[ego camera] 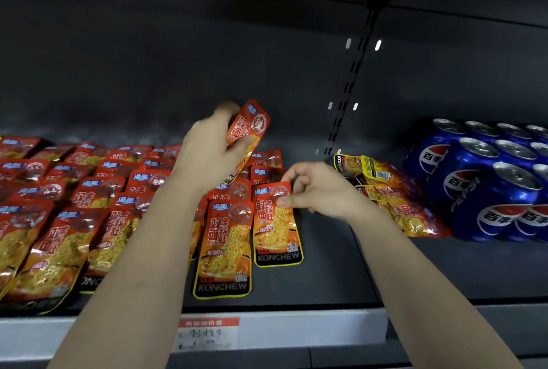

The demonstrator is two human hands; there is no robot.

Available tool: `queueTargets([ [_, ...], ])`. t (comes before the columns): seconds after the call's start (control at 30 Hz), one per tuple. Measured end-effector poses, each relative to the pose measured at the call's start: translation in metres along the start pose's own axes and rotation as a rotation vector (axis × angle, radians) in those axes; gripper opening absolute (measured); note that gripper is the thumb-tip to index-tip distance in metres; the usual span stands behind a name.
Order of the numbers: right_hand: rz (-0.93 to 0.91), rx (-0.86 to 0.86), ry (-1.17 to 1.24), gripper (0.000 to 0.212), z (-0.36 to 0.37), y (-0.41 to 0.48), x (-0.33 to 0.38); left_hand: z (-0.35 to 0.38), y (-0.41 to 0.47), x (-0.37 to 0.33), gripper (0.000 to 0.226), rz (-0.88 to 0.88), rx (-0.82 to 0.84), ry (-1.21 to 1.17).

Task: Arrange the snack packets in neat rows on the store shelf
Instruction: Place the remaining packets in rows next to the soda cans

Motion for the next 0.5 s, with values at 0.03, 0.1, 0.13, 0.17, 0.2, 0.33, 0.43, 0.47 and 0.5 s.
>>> queueTargets([
  [0.03, -0.014, -0.006, -0.033, 0.033, -0.0003, 0.0002, 0.0008, -0.0009, 0.0003, -0.0001, 0.047, -0.003, -0.010, -0.012],
  [0.1, -0.026, -0.023, -0.092, 0.035, -0.0014, 0.0000, 0.0017, -0.0023, 0.0004, -0.0006, 0.046, -0.009, -0.014, -0.037],
  [0.13, -0.025, -0.028, -0.112, 0.036, -0.0020, -0.0003, 0.0018, -0.0027, 0.0002, -0.0012, 0.045, -0.009, -0.013, -0.052],
  [0.17, -0.025, -0.027, -0.125, 0.037, -0.0024, -0.0007, 0.0019, -0.0030, -0.0001, -0.0019, 0.045, -0.005, -0.011, -0.067],
  [0.2, -0.025, -0.022, -0.132, 0.038, -0.0022, -0.0010, 0.0019, -0.0032, -0.0007, -0.0026, 0.045, -0.002, -0.009, -0.077],
  [0.33, -0.023, 0.007, -0.153, 0.037, 0.0003, -0.0021, 0.0035, -0.0034, -0.0017, -0.0042, 0.046, -0.012, -0.002, -0.102],
  [0.43, -0.029, 0.008, -0.154, 0.036, 0.0002, -0.0015, 0.0026, -0.0039, -0.0021, -0.0038, 0.046, -0.020, -0.006, -0.136],
  [0.47, -0.033, 0.004, -0.147, 0.038, -0.0001, -0.0015, 0.0022, -0.0046, -0.0020, -0.0034, 0.046, -0.023, -0.011, -0.147],
  [0.5, -0.040, 0.000, -0.135, 0.040, -0.0007, -0.0016, 0.0021, -0.0055, -0.0019, -0.0032, 0.046, -0.025, -0.019, -0.165],
])
Point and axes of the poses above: each hand's wrist, its own y-axis towards the middle knuckle, its own z-axis out of the palm, x = y × z, the point moved 7 cm from there along y, towards the middle knuckle, and after that the axes turned 2 degrees about -z, right-handed, at the moved point
